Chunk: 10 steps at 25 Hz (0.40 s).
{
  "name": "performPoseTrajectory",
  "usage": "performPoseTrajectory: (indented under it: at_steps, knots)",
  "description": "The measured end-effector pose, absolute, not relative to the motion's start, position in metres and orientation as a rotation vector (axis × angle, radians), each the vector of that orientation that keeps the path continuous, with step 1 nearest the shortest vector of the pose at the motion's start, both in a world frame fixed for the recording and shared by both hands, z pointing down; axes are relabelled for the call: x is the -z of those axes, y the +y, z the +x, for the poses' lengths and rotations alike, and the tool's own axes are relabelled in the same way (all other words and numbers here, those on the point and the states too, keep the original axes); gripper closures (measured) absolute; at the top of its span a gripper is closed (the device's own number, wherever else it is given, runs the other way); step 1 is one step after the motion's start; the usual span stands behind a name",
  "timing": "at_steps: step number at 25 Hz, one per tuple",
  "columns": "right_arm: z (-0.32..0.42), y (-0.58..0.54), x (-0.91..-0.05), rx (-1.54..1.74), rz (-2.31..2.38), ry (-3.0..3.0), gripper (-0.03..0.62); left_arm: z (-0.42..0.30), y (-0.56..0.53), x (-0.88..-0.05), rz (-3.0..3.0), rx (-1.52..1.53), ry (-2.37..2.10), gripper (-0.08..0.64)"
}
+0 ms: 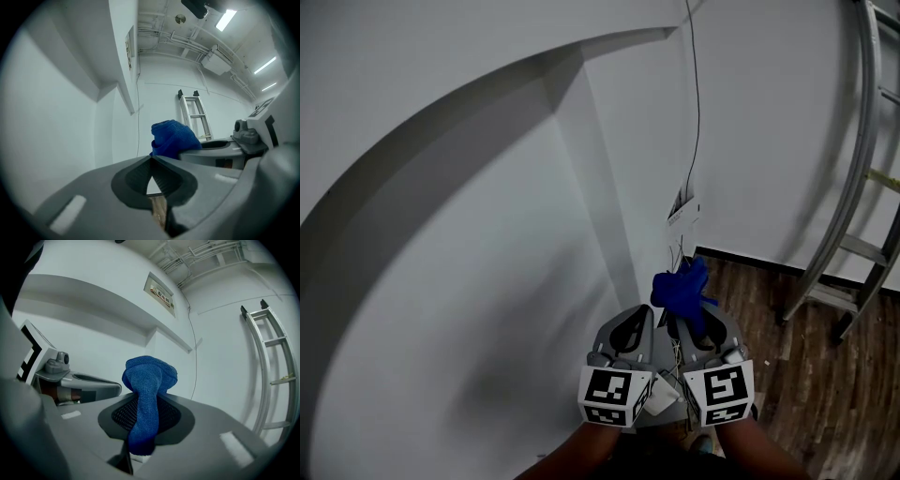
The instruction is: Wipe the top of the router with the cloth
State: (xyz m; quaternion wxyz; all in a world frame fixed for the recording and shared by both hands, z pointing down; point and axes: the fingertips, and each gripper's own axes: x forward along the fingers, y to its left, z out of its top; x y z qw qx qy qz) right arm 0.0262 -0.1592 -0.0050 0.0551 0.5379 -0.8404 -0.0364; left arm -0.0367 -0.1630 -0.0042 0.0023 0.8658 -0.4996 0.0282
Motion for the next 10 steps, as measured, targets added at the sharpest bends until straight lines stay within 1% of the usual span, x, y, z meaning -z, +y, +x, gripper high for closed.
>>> performPoseTrajectory:
  at_steps: [10]
  knots:
    - [0.025,-0.171,0.012,0.125,1.621,-2.56,0.488,-0.04,-0.174,0.004,2.72,-0.103,-1.547,0.559]
